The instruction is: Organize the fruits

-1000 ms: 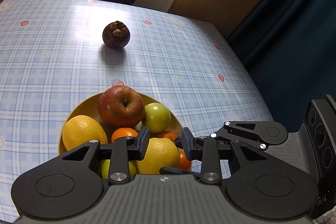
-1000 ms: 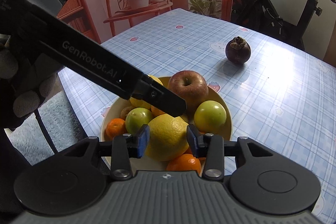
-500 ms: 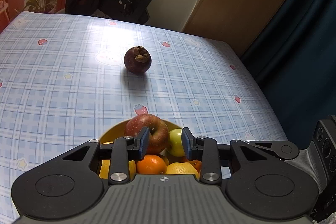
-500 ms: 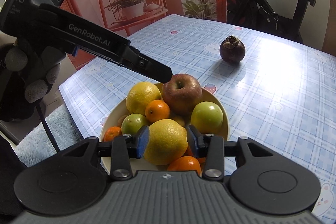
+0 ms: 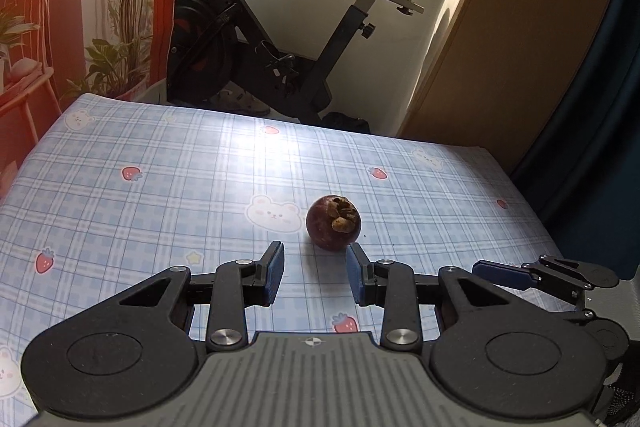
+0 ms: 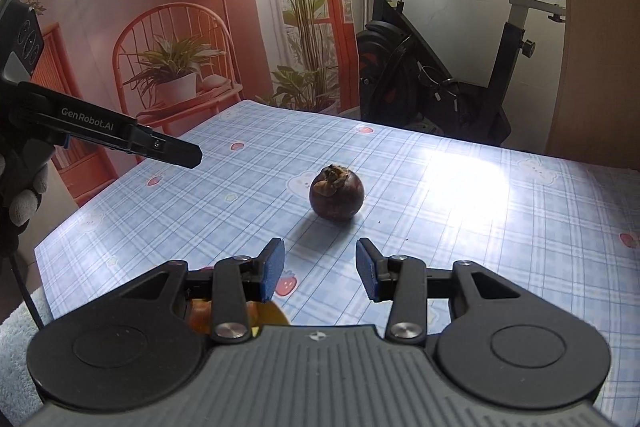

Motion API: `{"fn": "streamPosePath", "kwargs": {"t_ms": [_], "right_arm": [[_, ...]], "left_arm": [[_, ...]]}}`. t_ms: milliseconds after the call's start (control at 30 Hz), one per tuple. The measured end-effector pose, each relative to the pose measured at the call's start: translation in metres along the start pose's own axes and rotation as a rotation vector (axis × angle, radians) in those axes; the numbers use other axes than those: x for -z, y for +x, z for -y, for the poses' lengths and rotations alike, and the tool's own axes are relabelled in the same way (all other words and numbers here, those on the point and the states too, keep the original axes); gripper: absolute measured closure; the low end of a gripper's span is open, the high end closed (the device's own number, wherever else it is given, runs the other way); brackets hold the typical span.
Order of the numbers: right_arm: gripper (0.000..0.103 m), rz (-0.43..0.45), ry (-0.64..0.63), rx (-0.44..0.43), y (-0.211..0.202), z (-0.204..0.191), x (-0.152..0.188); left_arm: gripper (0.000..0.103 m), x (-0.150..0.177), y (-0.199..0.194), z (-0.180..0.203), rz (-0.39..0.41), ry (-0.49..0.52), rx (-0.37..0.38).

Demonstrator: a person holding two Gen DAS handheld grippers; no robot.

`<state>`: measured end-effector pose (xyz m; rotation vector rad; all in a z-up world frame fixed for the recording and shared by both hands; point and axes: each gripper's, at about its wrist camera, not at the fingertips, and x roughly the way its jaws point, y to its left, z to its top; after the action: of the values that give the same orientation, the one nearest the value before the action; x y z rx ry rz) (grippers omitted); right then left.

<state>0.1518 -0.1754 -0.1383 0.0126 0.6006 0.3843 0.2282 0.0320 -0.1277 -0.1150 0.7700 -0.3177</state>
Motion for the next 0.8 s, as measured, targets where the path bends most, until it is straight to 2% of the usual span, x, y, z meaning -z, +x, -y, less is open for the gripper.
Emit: {"fn": "streamPosePath", "kwargs": {"t_ms": [100,233,333,567,633,800], "right_arm": [[0.058,0.011,-0.008,0.012,0.018,0.006,-0.007],[0.048,0.029,-0.050,0.028,0.043,0.012,-0.011],[0.048,0.018,-0.077,0.019,0.062,0.017,-0.013],[0.043,-0.020,-0.112,-0.044,0.101,0.024,-0.009],[0.041,-0.020,-0.112,-0.073,0.109,0.024,-0.008],[0.038,-0.027,-0.104,-0.097,0.126,0.026,-0.009]], "left_arm": [[0.067,-0.010,0.014,-0.001,0.017,-0.005,-0.008],[0.067,-0.019,0.038,-0.002,0.007,0.000,-0.009],[0.067,-0.024,0.054,-0.005,-0.009,-0.017,-0.006],[0.063,-0.035,0.094,-0.010,-0.043,-0.073,0.033],[0.059,-0.036,0.102,-0.008,-0.054,-0.071,0.039],[0.055,-0.035,0.118,-0.003,-0.075,-0.066,0.061]]}}
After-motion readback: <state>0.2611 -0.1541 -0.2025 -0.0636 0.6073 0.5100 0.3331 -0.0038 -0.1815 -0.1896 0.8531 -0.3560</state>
